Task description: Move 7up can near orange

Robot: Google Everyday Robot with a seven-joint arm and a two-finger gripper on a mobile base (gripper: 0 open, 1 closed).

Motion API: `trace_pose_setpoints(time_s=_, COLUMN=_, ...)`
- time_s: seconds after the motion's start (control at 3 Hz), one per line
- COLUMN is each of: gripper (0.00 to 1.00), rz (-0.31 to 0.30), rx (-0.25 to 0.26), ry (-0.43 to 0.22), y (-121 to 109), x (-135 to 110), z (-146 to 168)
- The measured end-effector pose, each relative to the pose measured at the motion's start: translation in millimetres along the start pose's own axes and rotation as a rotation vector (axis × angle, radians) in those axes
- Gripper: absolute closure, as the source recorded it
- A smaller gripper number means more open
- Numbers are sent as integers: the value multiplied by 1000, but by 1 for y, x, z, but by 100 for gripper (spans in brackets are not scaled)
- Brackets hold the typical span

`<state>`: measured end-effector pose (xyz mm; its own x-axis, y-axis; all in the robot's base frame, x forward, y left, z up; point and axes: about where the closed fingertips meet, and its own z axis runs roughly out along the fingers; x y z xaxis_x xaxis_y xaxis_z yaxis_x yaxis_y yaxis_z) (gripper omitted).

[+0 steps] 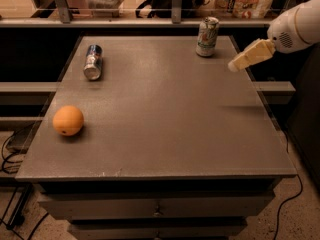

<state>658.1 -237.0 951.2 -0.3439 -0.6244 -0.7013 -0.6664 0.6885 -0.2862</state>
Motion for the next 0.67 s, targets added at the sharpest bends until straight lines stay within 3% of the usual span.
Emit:
trace_pose_setpoints(time_s=0.33, gripper=0, rz=62, rx=33, ry=-70, y=-25, x=-5, z=26)
trace_pose_setpoints(time_s=0.67, gripper=0, rz=83, rx=7, ry=-105, y=-41, x=-13, z=60)
